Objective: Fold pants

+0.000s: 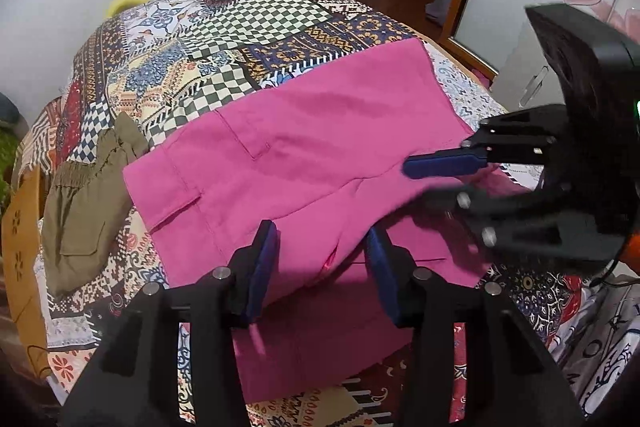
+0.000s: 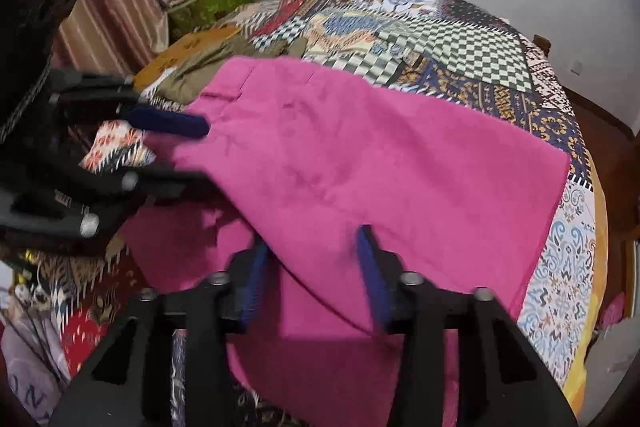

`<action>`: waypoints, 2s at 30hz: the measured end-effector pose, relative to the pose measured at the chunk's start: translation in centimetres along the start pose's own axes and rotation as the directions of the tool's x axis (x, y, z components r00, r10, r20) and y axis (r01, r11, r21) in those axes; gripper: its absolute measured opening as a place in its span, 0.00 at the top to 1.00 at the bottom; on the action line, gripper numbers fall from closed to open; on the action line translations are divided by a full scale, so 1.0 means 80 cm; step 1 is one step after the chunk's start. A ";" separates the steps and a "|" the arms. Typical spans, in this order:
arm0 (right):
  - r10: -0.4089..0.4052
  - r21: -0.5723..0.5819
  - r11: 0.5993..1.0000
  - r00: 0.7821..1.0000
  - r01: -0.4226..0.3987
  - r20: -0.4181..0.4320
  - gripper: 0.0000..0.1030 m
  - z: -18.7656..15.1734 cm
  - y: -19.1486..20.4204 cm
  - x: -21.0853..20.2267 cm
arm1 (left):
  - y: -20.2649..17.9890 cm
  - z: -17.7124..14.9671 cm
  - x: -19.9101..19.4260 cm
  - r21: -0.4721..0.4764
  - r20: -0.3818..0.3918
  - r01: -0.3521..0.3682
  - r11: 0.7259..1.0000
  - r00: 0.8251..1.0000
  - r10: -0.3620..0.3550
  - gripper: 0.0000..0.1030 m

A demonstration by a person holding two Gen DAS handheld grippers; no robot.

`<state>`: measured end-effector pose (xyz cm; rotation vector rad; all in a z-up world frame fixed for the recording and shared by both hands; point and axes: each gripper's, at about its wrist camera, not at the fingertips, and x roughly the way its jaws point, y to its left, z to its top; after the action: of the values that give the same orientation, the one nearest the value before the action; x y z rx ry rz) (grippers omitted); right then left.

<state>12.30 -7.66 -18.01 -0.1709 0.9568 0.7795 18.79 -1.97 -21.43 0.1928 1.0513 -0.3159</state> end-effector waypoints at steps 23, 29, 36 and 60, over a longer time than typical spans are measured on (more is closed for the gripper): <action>0.066 0.003 0.998 0.994 -0.067 0.086 0.94 0.001 0.017 -0.042 | -0.006 -0.017 -0.022 0.003 0.069 -0.054 0.999 0.996 0.054 0.87; 0.067 -0.013 0.998 0.996 -0.067 0.054 0.94 -0.014 0.027 -0.043 | -0.019 -0.036 -0.023 0.009 0.047 -0.042 0.999 0.998 0.042 0.87; 0.061 -0.017 0.998 0.998 -0.061 0.025 0.93 -0.030 0.035 -0.042 | -0.031 -0.050 -0.025 0.021 0.036 -0.034 0.999 0.999 0.033 0.87; -0.029 0.047 0.999 0.999 0.027 0.027 0.84 -0.031 -0.011 -0.105 | 0.010 -0.080 -0.098 -0.039 0.082 -0.031 0.999 0.996 0.034 0.77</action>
<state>8.43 -13.79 -13.02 -0.1322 0.9434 0.7314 10.21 2.01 -17.68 0.1610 0.9703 -0.2722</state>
